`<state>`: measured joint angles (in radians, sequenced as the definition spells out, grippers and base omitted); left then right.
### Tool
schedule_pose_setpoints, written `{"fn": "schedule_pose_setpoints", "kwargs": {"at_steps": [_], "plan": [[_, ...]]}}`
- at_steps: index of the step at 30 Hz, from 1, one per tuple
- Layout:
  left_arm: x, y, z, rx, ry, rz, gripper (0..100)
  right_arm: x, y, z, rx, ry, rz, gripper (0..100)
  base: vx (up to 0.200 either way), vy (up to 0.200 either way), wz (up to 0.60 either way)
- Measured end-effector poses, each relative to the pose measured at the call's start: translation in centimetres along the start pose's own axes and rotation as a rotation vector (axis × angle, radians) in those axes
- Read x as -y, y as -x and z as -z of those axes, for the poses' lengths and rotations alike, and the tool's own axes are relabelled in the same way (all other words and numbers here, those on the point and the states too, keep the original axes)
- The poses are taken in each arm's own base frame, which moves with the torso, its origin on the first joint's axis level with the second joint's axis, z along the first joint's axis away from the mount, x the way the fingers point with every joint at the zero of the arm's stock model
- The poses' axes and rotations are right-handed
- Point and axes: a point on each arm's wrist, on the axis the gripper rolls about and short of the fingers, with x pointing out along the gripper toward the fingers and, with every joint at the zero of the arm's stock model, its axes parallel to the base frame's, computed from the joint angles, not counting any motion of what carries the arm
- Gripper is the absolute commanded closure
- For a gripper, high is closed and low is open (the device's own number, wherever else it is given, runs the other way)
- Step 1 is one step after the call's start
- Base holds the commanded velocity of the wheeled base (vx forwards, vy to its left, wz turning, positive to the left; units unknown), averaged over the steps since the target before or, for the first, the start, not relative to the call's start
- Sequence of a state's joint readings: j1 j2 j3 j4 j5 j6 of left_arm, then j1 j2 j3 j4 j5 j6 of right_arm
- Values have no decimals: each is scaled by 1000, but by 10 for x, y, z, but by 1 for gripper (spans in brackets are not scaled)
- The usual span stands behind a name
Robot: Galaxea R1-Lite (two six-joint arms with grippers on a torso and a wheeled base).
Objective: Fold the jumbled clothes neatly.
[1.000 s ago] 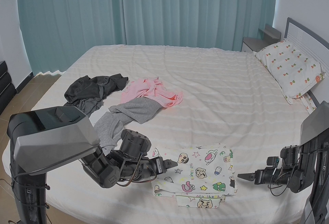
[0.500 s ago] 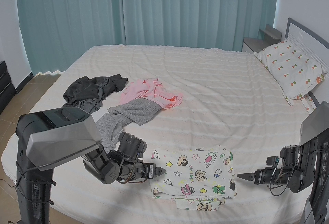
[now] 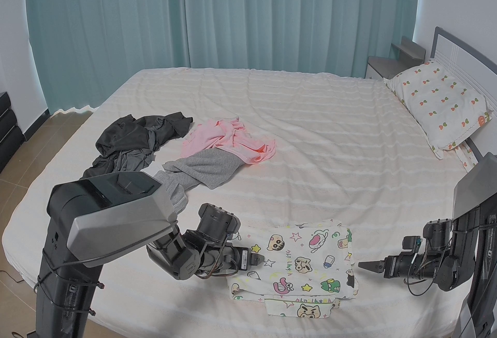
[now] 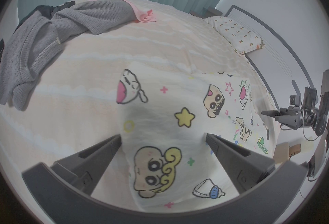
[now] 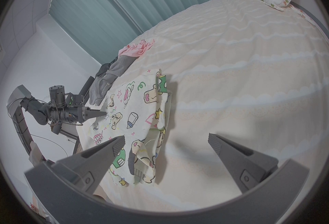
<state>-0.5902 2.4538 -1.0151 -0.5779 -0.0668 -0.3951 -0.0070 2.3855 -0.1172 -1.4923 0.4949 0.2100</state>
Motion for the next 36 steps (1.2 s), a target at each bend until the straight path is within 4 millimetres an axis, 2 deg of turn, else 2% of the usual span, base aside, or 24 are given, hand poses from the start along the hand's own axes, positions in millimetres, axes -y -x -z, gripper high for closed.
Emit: {"fn": "schedule_pose_setpoints", "kwargs": {"at_steps": [2,3,11,19,28,36], "plan": [[2,-2,1,-2,-5,1,0,0,0,0,0,0,0,0,0,0,0],[3,-2,1,-2,-6,2,100,0,0,0,0,0,0,0,0,0,0],[4,-4,3,-2,-9,-2,100,0,0,0,1,0,0,0,0,0,0],[1,-2,5,20,0,-77,100,0,0,0,2,-6,-1,0,0,0,0],[-5,16,4,29,93,-88,100,0,0,-1,6,-17,-2,0,0,0,0],[-31,37,-1,72,152,-111,100,0,0,-1,6,-18,-2,0,0,0,0]]}}
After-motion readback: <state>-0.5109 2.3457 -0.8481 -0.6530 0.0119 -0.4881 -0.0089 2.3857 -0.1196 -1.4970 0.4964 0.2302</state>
